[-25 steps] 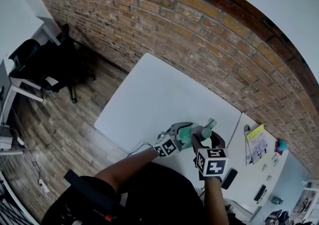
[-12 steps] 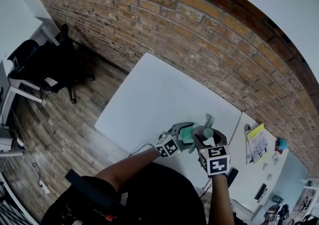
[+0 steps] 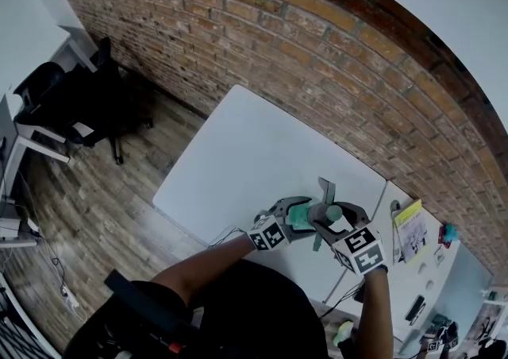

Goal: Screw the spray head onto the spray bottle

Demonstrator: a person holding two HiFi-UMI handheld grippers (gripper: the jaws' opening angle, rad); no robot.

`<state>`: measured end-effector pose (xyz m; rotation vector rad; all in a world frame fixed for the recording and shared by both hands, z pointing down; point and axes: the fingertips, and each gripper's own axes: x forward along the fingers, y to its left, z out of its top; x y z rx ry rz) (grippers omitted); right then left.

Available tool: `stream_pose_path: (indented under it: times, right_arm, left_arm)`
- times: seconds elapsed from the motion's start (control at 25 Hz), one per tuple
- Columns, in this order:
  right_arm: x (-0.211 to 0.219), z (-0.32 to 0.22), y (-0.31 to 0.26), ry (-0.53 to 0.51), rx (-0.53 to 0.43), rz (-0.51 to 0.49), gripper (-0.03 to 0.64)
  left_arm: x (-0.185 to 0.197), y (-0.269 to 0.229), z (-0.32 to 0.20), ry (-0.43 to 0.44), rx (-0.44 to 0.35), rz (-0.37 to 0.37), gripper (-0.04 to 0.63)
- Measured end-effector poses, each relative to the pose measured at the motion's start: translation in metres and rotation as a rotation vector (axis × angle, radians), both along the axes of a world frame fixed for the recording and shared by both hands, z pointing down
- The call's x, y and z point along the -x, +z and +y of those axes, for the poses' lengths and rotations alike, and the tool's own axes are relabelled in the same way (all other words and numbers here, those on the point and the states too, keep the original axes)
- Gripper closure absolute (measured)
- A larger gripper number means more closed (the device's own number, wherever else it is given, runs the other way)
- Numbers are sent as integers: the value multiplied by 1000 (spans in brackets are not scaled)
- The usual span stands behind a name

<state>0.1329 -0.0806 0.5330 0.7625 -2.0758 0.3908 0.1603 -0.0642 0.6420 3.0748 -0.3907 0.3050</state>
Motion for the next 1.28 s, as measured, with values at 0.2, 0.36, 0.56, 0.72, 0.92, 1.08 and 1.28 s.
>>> stream_pose_path:
  times: [0.2, 0.36, 0.56, 0.72, 0.92, 1.08, 1.28]
  right_arm:
    - [1, 1, -1, -114, 19, -22, 347]
    - [3, 4, 0, -254, 29, -12, 347]
    - [7, 7, -1, -420, 55, 15, 347]
    - [7, 8, -1, -480, 68, 25, 347]
    - [8, 7, -3, -394, 67, -41, 347]
    - [-2, 4, -8, -214, 61, -64, 345]
    - [-12, 5, -18, 60, 27, -123, 345]
  left_arm:
    - [0, 0, 0, 2, 3, 0, 199]
    - [1, 1, 1, 0, 1, -1, 199]
    - [1, 1, -1, -4, 6, -2, 199]
    - [0, 1, 0, -5, 5, -6, 199]
    - [1, 2, 1, -8, 7, -4, 199]
    - [1, 1, 0, -7, 8, -7, 199]
    - [1, 2, 0, -9, 7, -5, 199]
